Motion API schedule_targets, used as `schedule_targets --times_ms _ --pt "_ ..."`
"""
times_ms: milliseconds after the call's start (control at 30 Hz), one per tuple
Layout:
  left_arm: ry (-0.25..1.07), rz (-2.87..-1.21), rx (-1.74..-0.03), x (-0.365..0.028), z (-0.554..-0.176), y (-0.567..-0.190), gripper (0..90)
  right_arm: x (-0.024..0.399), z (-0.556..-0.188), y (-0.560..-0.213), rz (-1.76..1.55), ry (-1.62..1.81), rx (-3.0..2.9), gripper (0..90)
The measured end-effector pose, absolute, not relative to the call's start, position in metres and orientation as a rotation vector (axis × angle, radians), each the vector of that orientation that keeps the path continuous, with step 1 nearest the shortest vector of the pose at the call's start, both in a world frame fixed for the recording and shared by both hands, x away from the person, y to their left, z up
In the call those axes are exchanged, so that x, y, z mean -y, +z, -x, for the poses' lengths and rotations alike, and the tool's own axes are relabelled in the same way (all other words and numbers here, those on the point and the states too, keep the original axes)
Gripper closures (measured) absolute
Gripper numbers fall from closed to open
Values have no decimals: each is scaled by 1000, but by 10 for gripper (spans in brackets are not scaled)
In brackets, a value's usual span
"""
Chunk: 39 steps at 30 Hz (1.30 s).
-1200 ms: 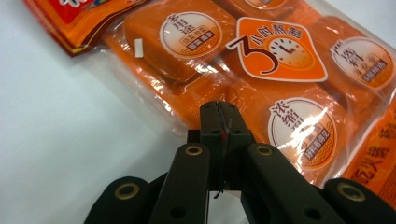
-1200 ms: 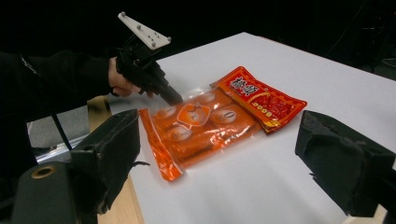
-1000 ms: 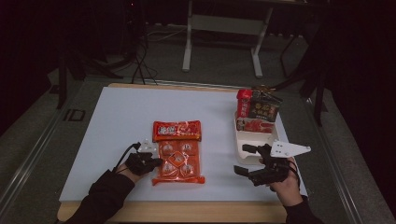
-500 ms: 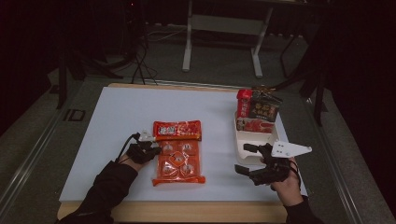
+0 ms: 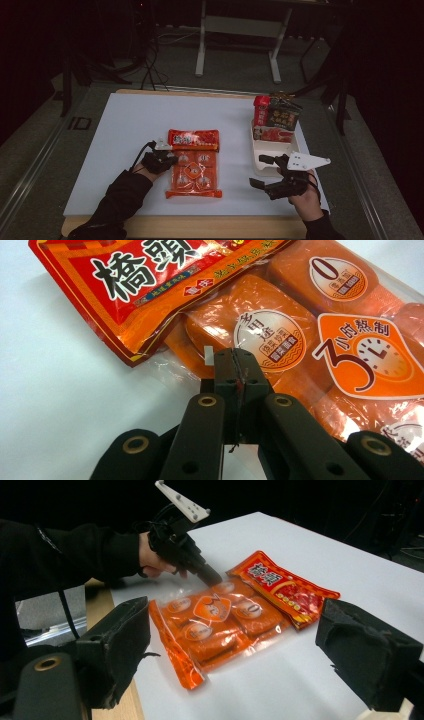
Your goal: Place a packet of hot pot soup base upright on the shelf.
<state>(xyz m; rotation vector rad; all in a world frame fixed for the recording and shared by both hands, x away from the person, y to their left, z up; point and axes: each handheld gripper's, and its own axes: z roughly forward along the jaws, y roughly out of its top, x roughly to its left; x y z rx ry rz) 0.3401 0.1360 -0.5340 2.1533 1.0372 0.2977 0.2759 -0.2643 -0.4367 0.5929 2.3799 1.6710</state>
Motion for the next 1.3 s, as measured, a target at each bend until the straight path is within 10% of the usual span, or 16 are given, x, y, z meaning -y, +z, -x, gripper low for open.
schedule_targets --times_ms 733,1300 --pt "225 -2173 -926 -96 -337 -532 900 268 -276 -437 -570 1698 -2353 142" --pt "202 -2029 -974 -116 -345 -516 533 264 -273 -437 -529 1664 -2336 137"
